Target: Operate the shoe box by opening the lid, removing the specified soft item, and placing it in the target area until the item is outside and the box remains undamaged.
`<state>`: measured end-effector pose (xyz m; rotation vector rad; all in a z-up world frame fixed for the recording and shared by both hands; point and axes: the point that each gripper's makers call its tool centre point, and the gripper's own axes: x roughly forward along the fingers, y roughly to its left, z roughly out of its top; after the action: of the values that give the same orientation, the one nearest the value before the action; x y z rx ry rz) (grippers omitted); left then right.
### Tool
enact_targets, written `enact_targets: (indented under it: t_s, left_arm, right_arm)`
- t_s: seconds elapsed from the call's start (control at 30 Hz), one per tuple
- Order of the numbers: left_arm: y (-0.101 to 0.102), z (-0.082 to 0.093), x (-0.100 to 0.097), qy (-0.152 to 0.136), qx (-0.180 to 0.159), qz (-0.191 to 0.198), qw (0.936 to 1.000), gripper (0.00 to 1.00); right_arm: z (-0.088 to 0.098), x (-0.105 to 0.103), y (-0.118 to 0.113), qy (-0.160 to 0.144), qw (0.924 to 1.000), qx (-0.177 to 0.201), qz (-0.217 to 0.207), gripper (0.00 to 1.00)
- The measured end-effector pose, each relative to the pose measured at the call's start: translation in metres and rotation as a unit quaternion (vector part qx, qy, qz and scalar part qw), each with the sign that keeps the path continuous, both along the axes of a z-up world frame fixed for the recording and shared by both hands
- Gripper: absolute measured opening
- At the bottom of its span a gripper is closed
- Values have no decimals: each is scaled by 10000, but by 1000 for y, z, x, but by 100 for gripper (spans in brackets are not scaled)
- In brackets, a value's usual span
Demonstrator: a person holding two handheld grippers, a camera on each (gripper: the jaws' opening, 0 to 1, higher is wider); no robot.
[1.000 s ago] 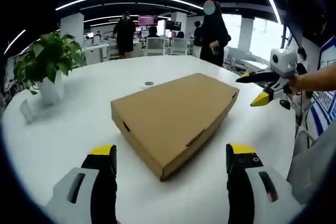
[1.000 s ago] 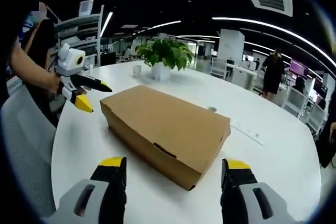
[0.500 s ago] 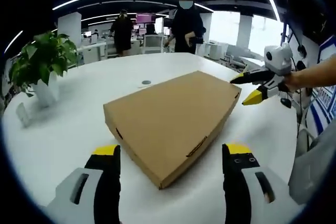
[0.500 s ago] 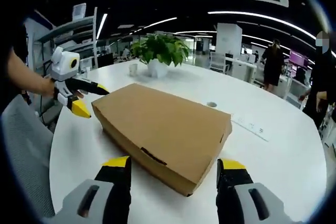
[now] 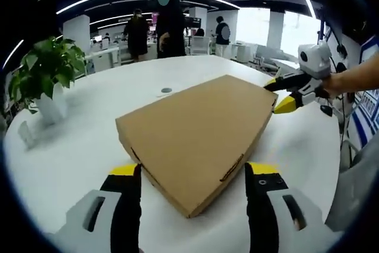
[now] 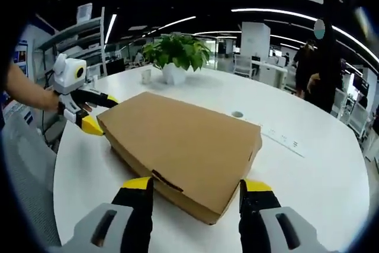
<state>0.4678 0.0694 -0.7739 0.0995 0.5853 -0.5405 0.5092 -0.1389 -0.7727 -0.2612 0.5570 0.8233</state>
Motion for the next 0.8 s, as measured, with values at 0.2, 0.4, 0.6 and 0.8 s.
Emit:
enact_targets:
  t_s: [0.2,0.4,0.6,0.8]
  left_arm:
    - [2,-3,1,-28,2,47,10000,71]
    - [0,-5,0,13,-30,58,10000,71]
    - [1,-4,-1,35,-14,5,10000,69]
    - [2,-4,-1,88,13,-69,9999,69]
  right_arm:
    - [-5,0,1,39,10000,-71,-25,58]
    - [-5,-1,1,57,9999,-68,-56,58]
    - [-5,-4,2,83,9998,-82,-130,57]
    - [-6,-8,2,95,9997,-90,-199,56]
